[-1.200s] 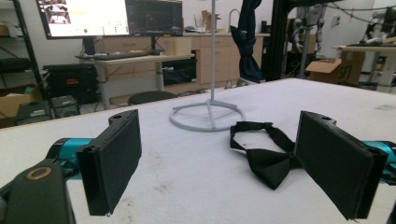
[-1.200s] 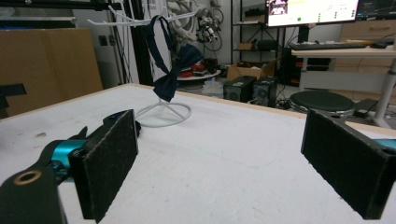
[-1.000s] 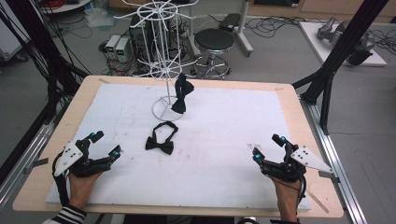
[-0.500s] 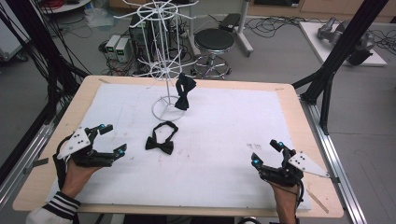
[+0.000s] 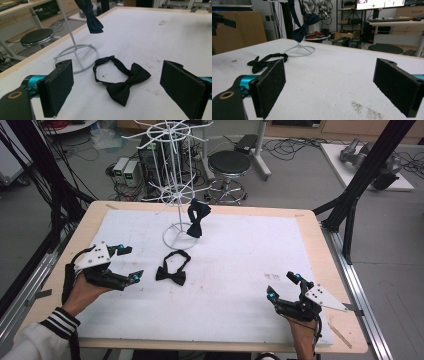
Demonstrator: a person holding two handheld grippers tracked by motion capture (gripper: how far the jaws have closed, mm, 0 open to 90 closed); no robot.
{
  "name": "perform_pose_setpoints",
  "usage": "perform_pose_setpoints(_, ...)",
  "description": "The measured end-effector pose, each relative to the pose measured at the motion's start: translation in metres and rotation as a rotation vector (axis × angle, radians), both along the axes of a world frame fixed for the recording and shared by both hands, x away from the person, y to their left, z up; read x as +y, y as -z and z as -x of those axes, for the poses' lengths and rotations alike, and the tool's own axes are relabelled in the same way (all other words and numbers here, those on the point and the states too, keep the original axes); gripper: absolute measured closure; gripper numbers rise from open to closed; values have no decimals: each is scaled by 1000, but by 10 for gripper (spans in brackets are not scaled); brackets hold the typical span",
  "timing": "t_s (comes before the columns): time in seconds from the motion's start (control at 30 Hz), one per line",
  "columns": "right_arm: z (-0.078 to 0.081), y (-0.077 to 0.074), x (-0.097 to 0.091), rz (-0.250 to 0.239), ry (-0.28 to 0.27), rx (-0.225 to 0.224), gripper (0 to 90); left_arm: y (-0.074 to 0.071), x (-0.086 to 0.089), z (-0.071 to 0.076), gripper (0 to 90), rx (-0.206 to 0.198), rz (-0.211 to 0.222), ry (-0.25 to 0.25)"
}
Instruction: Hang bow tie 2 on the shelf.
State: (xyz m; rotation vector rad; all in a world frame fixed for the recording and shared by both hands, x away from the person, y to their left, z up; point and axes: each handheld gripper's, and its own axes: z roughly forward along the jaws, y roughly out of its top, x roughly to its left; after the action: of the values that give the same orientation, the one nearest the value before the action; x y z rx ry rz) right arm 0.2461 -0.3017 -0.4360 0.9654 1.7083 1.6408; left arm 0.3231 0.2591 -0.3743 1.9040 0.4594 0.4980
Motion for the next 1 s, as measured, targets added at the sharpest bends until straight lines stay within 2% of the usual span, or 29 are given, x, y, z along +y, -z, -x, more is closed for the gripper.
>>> perform_pose_setpoints(0.17,1,4,0,4,3,-3,102,-4,-3,-10,122,30,-60,25)
perform_pose_setpoints(0.33,1,6,0,5,0,-8,102,-5,-9,-16,123,45,-98,49)
perform_pose_setpoints(0.43,0,6,1,6,-6,-8,102,-5,-15,-19,123,52,-148,65)
perform_pose_setpoints(0.57,0,7,1,3,-11,-17,102,-10,-26,-22,123,59,-203,120)
perform_pose_setpoints(0.7,1,10,0,-14,0,-10,102,-14,-36,-26,123,70,-237,150)
perform_pose_setpoints(0.83,0,13,1,-2,2,-13,102,-14,-46,-31,123,86,-291,179)
perform_pose_setpoints(1.0,0,16,3,6,-2,-5,102,-13,-58,-36,123,100,-334,219)
